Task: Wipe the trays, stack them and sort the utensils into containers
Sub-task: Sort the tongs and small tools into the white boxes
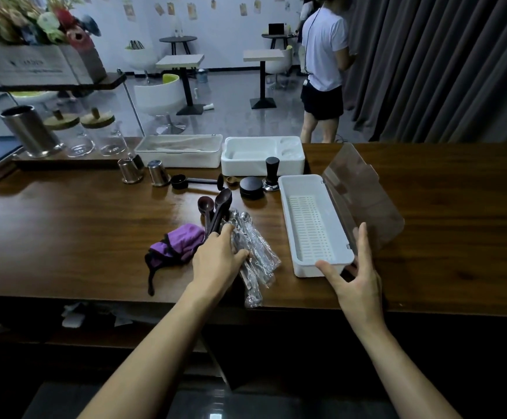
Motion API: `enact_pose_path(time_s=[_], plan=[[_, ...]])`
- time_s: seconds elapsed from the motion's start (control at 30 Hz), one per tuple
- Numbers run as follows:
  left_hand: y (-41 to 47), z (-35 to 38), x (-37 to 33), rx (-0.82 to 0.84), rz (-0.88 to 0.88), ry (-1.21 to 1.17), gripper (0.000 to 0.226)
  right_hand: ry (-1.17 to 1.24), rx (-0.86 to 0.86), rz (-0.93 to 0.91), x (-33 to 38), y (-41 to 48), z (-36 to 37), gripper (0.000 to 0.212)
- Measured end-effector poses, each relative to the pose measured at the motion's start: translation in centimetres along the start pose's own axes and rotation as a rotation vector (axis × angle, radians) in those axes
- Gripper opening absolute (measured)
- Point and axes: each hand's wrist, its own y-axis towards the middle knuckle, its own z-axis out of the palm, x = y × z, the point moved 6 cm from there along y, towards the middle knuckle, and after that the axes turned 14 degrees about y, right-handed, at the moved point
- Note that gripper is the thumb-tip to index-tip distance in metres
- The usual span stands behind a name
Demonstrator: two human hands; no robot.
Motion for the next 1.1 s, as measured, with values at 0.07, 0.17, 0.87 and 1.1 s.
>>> enact_pose_path(time_s=[0.07,0.17,0.87,1.1], plan=[[0.2,-0.1,0.2,0.001,0.017,0.012,0.066,-0.007,-0.007,0.004,0.0,0.0,0.0,0.107],[0.6,-0.2,0.3,-0.024,0.04,0.017,0.063,-0.021,-0.016,0.024,-0.1,0.0,0.0,0.107],[3.4,-0.2,-3.2,0.16,0.108,-0.897,0.038,-0.03,-0.046,0.03,-0.2,-0.1,0.2,0.108],[4.5,-0.9,-10.6,0.02,0.256,-0.599,0.044,-0.049,-0.043,0.031,-0.3,-0.1,-0.1,0.107]])
